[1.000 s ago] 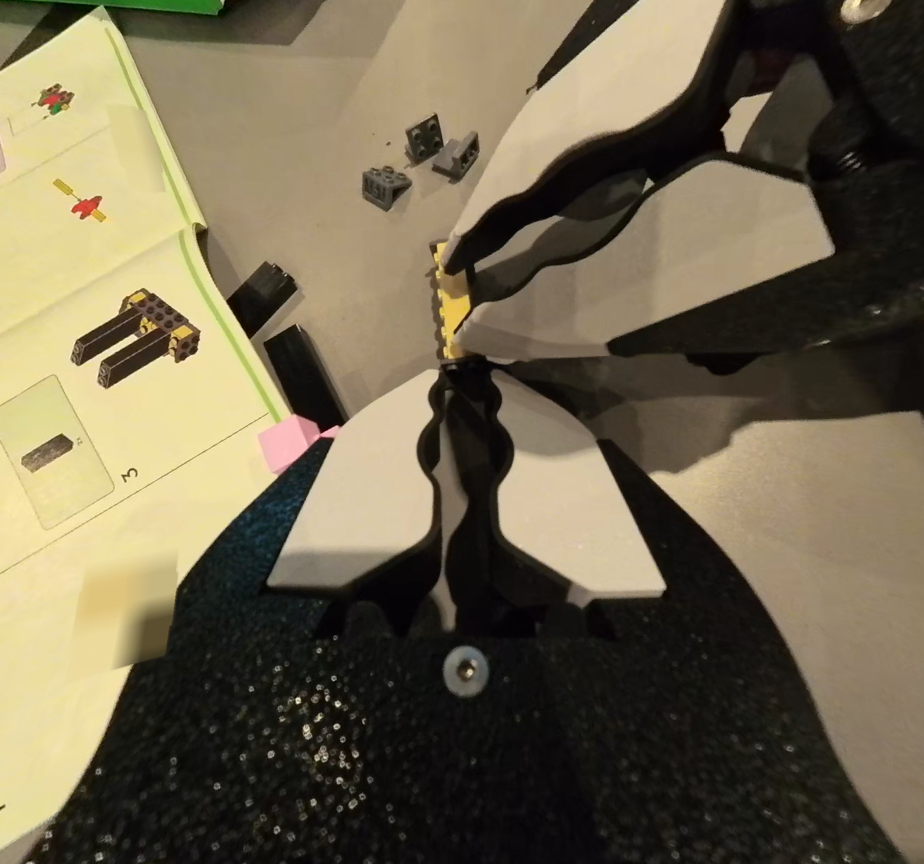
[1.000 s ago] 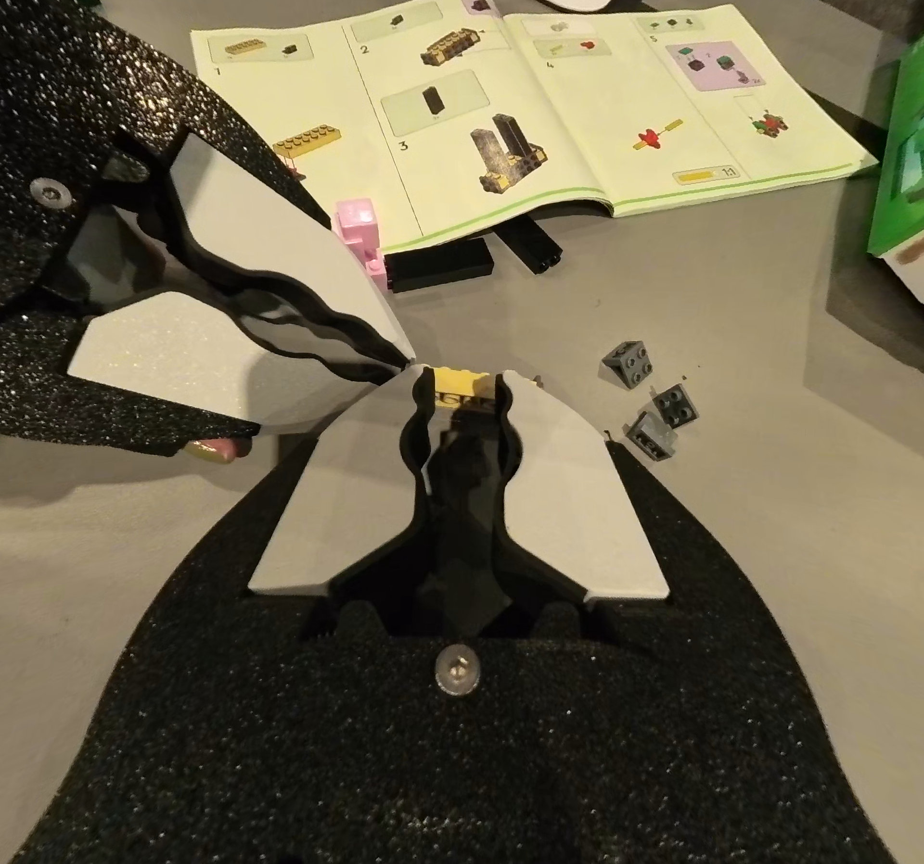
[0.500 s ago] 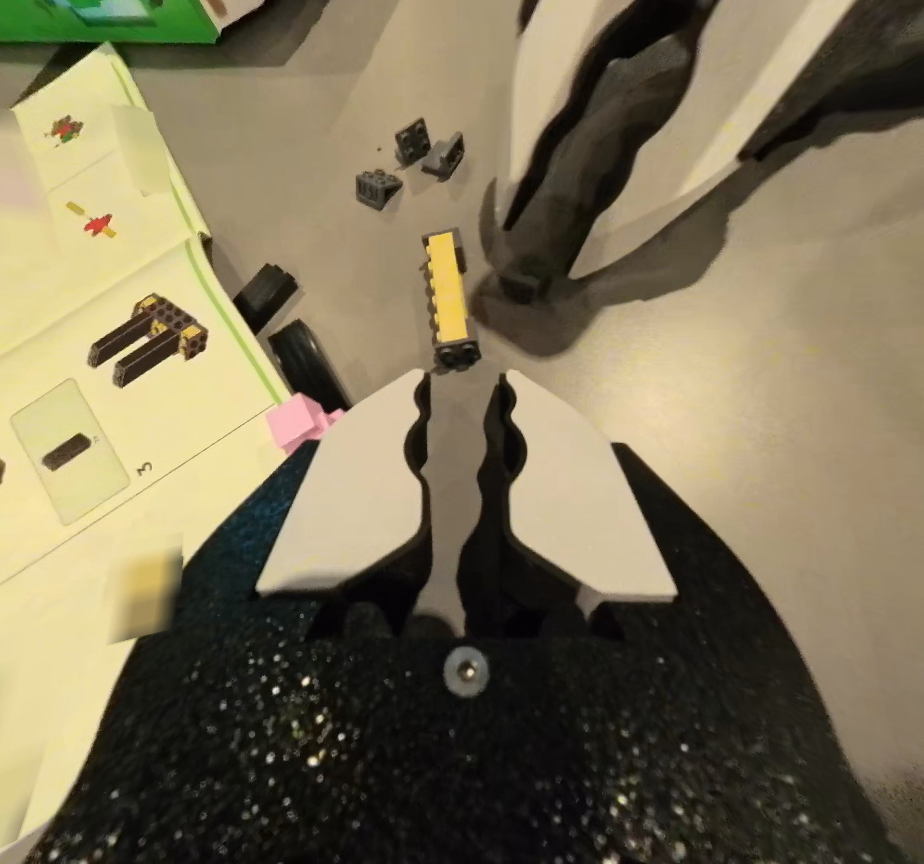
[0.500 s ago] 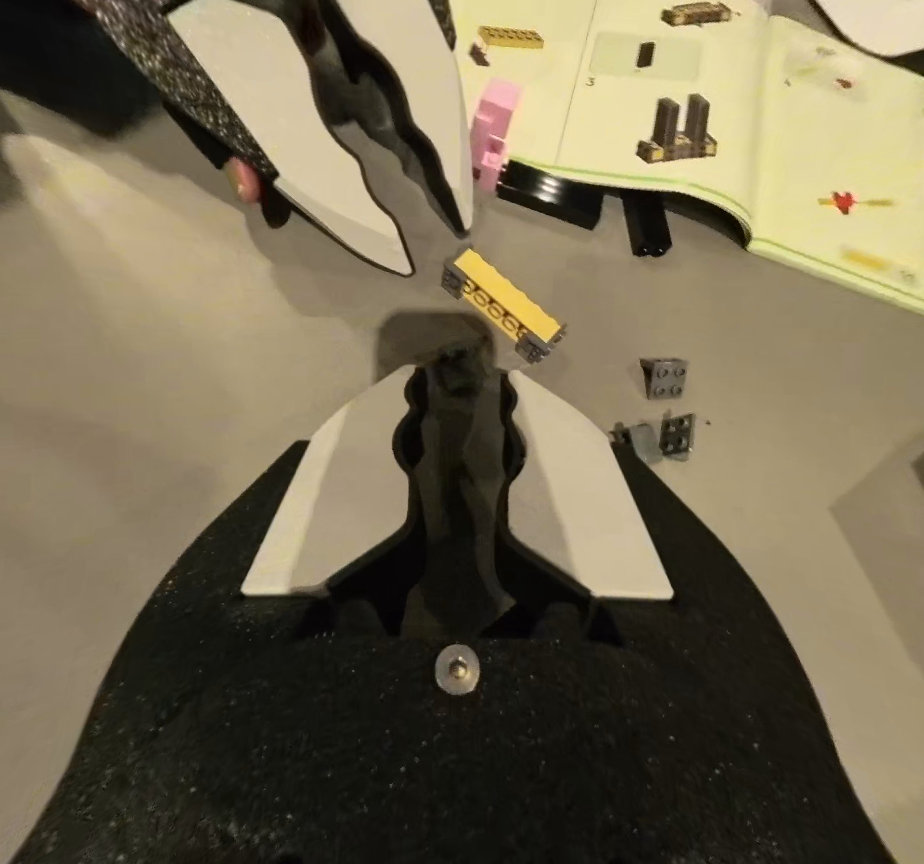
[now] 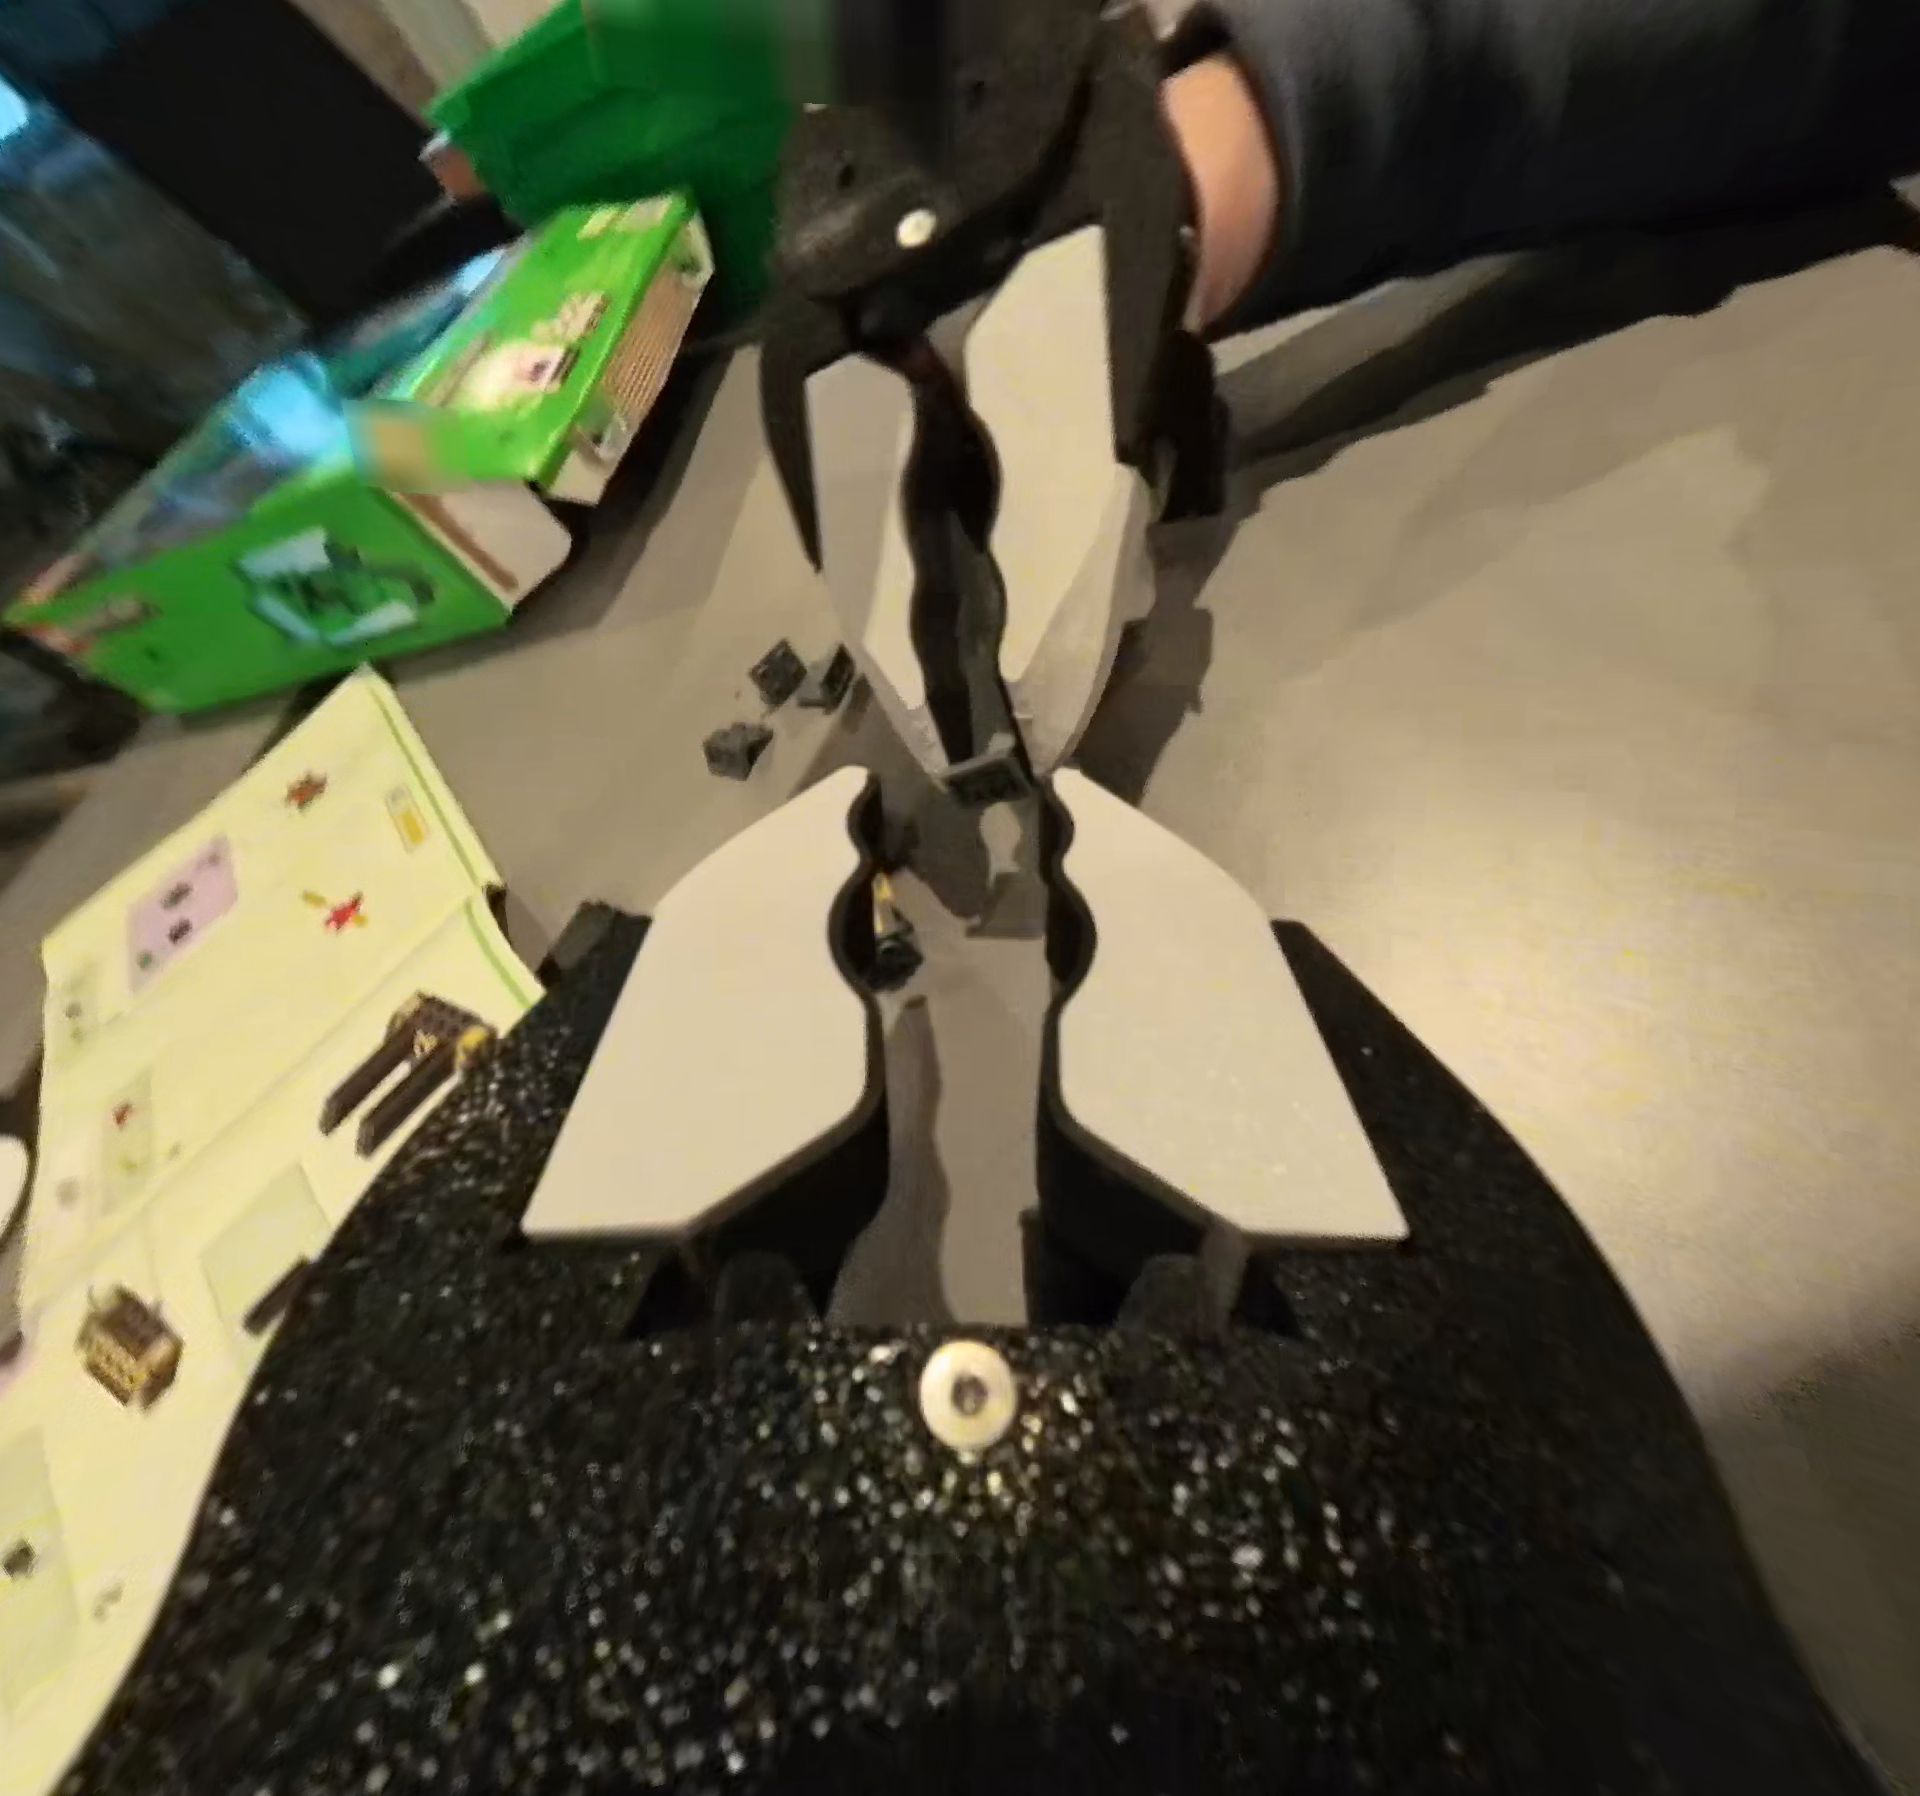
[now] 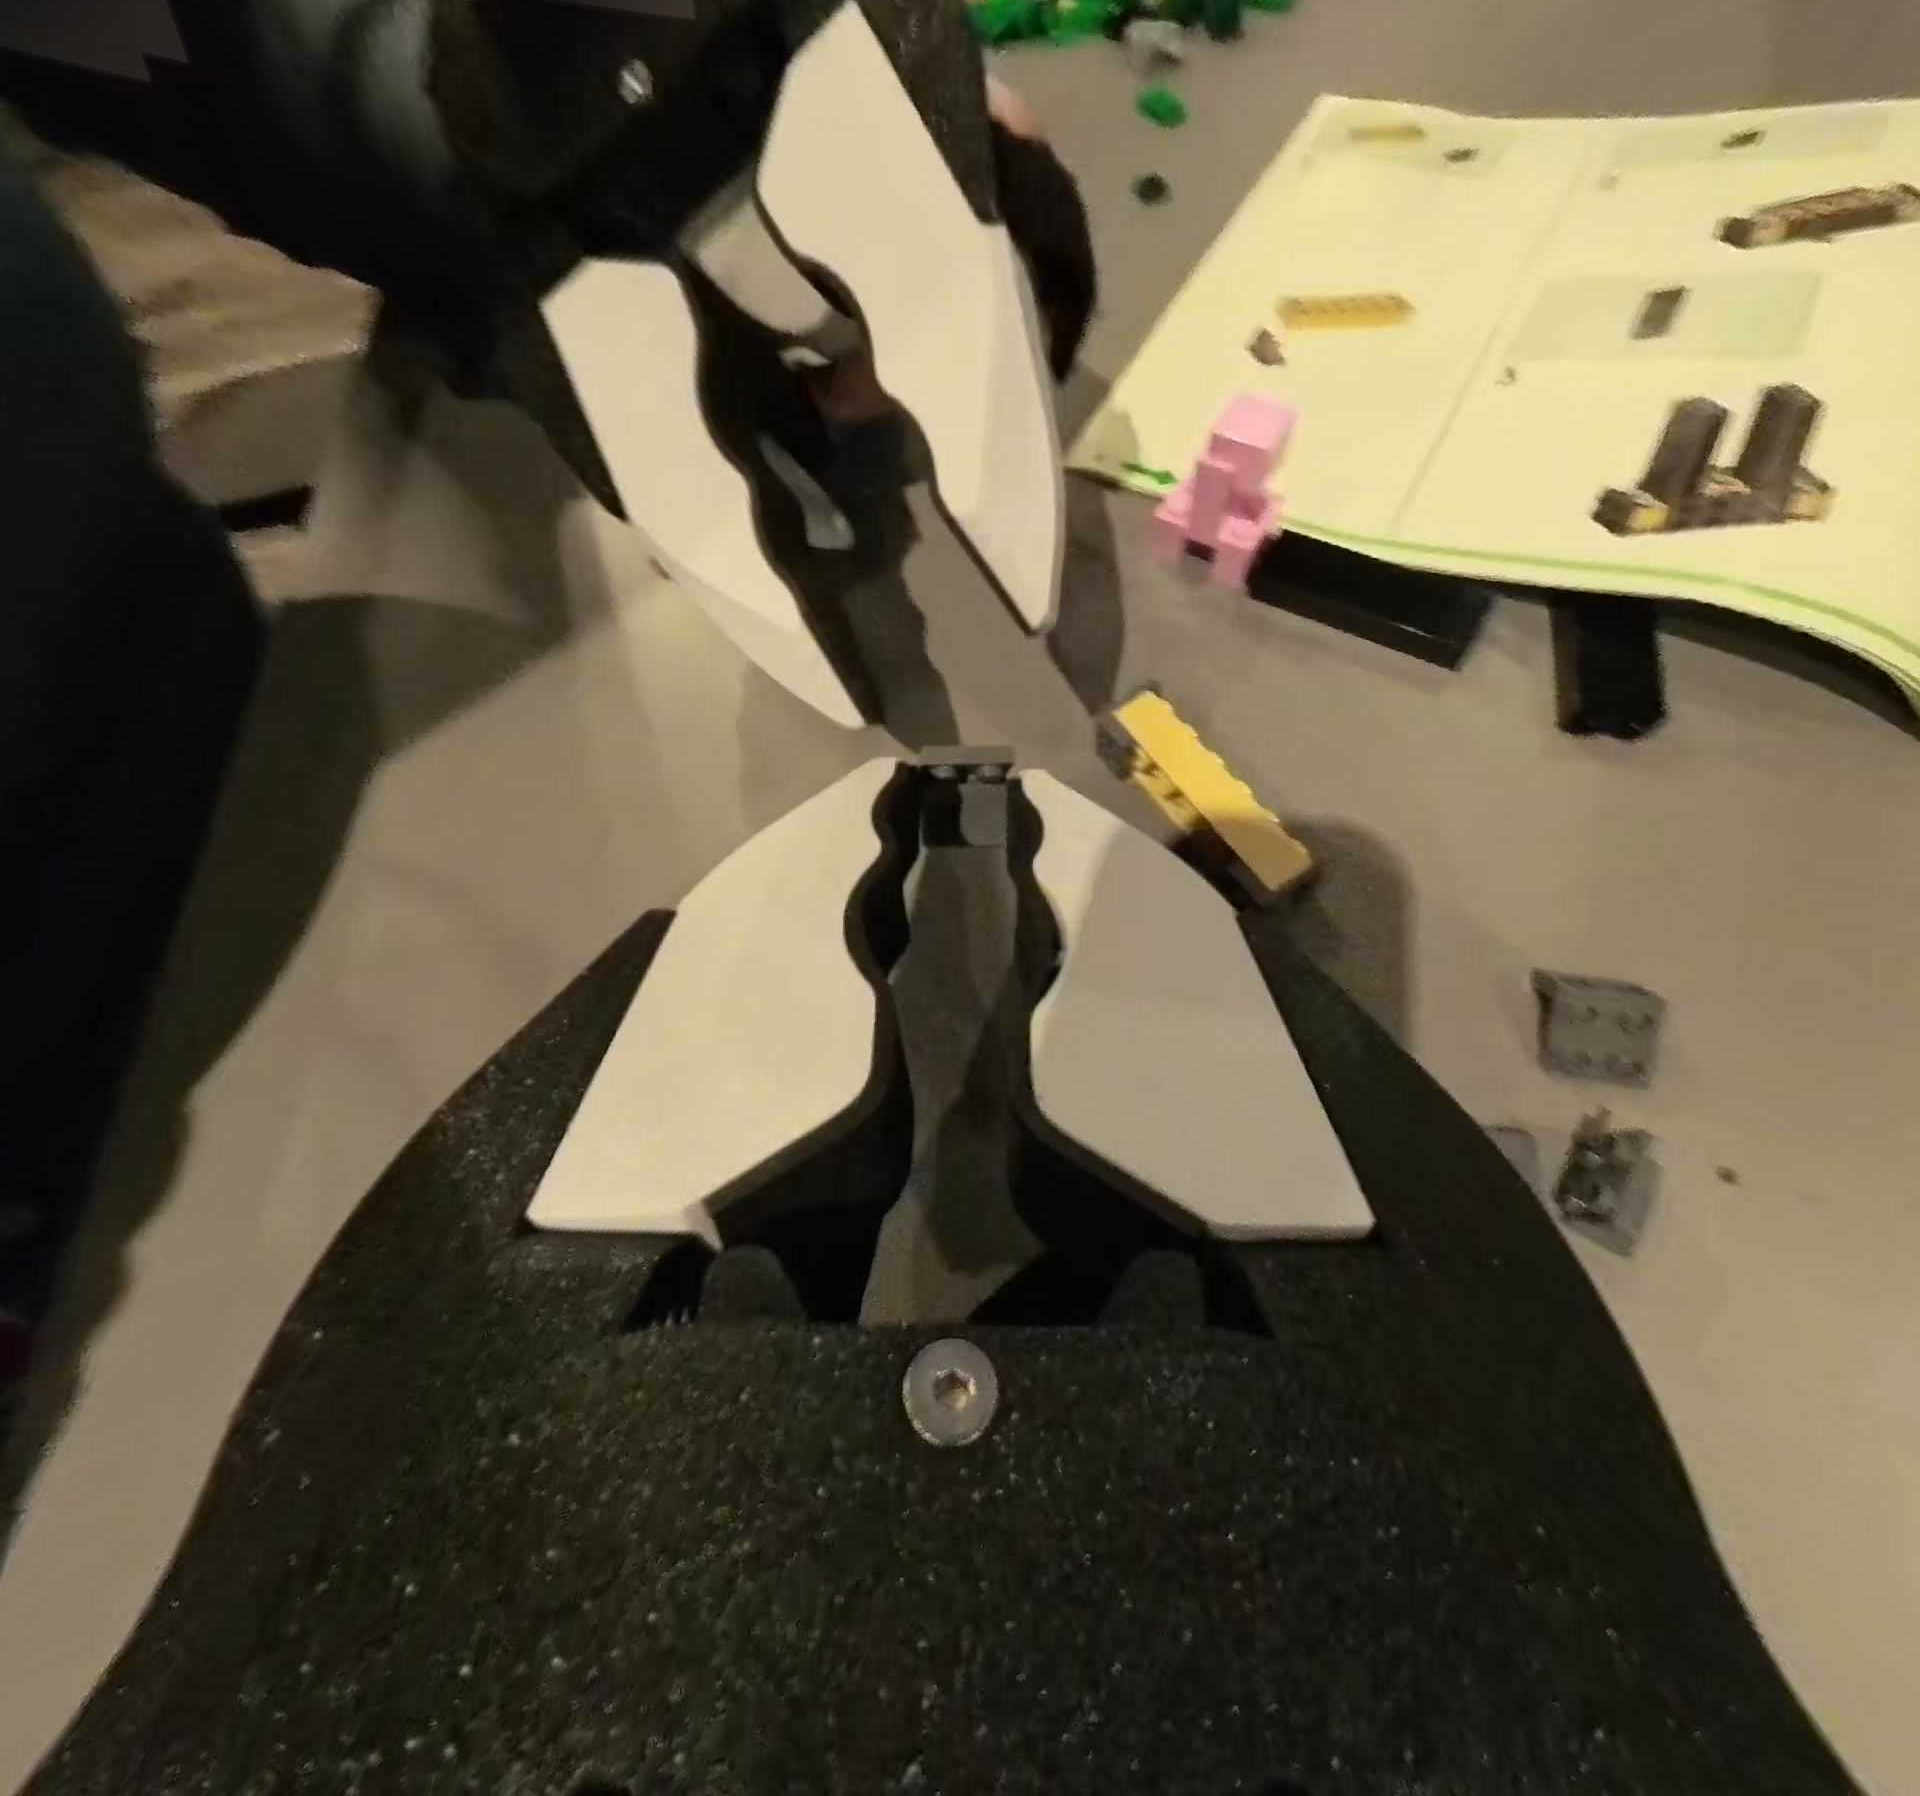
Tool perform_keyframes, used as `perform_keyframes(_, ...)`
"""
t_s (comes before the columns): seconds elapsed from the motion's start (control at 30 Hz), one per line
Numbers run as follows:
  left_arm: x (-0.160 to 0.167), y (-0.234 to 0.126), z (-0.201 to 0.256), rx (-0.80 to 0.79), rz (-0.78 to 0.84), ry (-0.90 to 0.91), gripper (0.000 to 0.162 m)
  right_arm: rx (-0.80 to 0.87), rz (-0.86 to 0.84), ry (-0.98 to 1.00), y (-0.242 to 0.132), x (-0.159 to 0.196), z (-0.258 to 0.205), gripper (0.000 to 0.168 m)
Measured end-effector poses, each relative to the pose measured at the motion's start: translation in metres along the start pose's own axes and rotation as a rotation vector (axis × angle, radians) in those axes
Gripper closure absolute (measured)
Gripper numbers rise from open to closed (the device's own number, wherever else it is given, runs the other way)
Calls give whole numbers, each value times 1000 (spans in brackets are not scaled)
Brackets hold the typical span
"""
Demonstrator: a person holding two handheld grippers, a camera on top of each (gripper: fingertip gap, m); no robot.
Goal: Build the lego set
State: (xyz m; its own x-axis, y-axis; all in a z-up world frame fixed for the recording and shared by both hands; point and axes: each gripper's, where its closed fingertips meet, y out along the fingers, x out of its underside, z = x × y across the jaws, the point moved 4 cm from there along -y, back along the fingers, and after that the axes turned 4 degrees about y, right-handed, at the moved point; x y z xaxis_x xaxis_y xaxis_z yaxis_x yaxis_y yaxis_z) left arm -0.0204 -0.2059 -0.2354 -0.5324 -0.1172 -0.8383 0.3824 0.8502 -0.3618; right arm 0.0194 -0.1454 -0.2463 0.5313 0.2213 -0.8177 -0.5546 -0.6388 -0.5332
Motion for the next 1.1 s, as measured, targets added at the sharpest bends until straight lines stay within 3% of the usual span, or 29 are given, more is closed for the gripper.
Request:
perform_keyframes(0.03,-2,0,4,17,12,41,137,-36,-9,-4,-1,-1,-4,153)
perform_keyframes(0.2,-8,-4,20,81,73,210,155,-171,-134,-72,2,1,-22,153)
perform_keyframes(0.4,-4,-4,36,171,46,344,147,-338,-285,-56,9,4,-35,153)
perform_keyframes(0.53,-5,-5,47,247,68,363,150,-383,-323,-64,13,3,-38,153)
perform_keyframes(1.1,-1,2,39,160,21,344,158,-248,-218,-122,7,0,-27,162)
